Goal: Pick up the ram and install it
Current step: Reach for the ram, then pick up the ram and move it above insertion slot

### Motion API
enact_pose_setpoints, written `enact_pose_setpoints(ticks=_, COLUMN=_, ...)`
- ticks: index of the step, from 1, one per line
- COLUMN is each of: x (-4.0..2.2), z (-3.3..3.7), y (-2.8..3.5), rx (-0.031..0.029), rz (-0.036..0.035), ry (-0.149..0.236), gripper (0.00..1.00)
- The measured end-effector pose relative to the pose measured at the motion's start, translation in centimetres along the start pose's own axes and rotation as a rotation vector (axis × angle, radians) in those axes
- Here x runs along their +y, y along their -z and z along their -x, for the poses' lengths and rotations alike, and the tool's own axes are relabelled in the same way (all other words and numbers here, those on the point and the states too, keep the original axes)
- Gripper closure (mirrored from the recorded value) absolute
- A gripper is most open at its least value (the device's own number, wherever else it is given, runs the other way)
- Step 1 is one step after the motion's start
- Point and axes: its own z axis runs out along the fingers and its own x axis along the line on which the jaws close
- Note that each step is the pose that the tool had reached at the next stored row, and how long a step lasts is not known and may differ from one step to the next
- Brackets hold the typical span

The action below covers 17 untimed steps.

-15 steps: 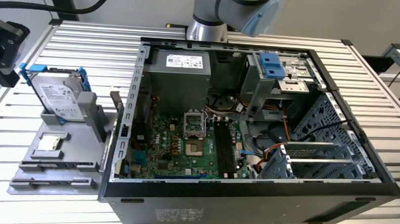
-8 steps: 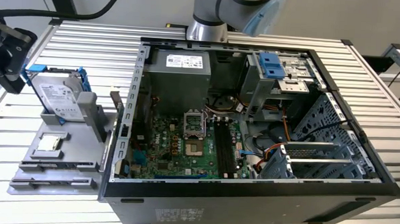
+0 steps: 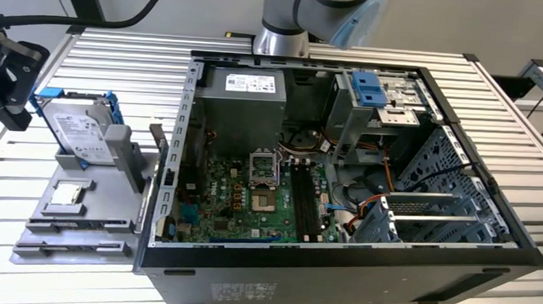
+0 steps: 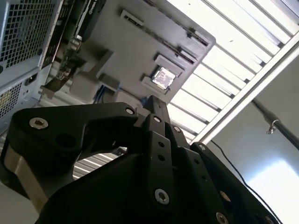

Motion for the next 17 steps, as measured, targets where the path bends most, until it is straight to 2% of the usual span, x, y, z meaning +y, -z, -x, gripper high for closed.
enact_pose_setpoints(ticks=2, x=-0.37, z=0.00, y=-0.02, rx=0.0007, rz=0.0001, ry=0.008, gripper=1.00)
enact_pose_setpoints(ticks=6, x=-2.08, z=-0.02, y=-0.02, rx=0.0005, rz=0.0001, ry=0.008, gripper=1.00)
enact_pose_setpoints(ticks=9, x=-2.96, z=-0.02, y=-0.04, rx=0.0010, rz=0.0001, ry=0.005, gripper=1.00)
enact_pose_setpoints(ticks=11, x=-3.17, z=-0.03, y=-0.04, rx=0.0013, rz=0.0001, ry=0.002, gripper=1.00)
enact_pose_setpoints(ticks=17, x=-3.18, z=-0.03, y=-0.04, rx=0.0020, rz=0.0000, ry=0.002, gripper=1.00)
